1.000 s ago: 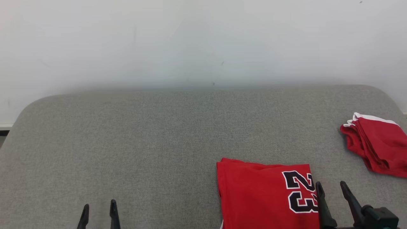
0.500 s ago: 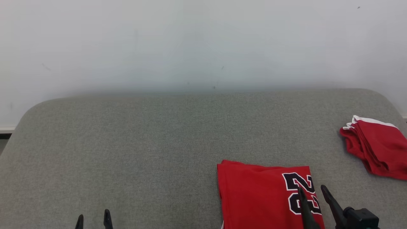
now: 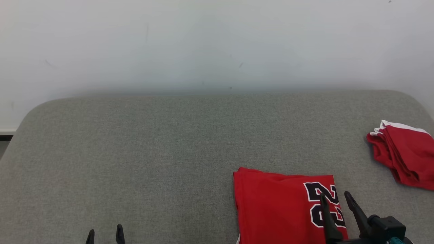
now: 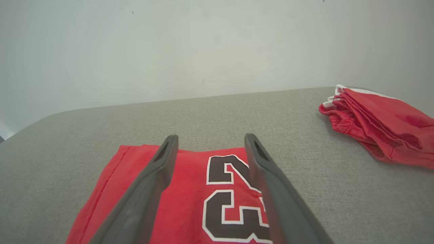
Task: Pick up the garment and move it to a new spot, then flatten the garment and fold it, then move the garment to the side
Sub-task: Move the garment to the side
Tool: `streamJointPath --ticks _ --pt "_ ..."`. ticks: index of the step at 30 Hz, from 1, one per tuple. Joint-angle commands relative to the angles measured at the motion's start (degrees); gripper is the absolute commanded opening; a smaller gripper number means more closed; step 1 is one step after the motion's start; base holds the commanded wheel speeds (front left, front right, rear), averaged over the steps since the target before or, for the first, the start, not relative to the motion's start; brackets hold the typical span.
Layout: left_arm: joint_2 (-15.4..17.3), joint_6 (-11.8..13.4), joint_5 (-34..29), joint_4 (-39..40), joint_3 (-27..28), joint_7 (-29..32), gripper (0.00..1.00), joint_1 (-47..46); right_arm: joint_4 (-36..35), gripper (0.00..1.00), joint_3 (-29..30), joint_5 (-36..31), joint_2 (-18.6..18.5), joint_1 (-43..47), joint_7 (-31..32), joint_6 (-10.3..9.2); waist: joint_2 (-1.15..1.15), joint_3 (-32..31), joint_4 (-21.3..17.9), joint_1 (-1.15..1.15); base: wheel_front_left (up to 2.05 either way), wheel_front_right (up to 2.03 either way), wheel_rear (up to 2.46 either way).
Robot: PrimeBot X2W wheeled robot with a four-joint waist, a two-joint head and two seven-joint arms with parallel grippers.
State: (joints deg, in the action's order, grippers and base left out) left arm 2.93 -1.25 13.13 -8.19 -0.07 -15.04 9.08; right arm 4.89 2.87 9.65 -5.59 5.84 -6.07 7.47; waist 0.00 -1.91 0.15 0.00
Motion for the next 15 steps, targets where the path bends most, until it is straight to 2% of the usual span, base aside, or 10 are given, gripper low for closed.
streamJointPath --ticks 1,8,12,15 --pt "-0.1 0.1 0.0 -0.1 0.0 -0.2 1.00 -0.1 -0.2 1.00 0.1 -0.4 0.2 -0.4 0.1 0.04 0.00 0.2 0.0 0.00 0.00 0.00 0.00" --pt "-0.1 0.3 0.3 -0.1 -0.2 -0.2 1.00 0.0 -1.0 1.00 1.6 -1.8 -0.8 -1.1 3.8 0.04 0.00 0.8 -0.2 0.00 0.00 0.00 0.00" --pt "-0.1 0.5 0.3 0.4 -0.2 -0.2 1.00 -0.2 -2.3 1.00 4.1 -1.3 -1.9 -2.9 11.7 0.04 0.00 1.3 -0.4 0.00 0.00 0.00 0.00" --pt "-0.1 0.4 0.1 0.6 -0.3 -0.2 1.00 -0.4 -2.8 1.00 5.9 -0.5 -3.2 -4.4 22.6 0.04 0.00 1.6 -0.5 0.00 0.00 0.00 0.00"
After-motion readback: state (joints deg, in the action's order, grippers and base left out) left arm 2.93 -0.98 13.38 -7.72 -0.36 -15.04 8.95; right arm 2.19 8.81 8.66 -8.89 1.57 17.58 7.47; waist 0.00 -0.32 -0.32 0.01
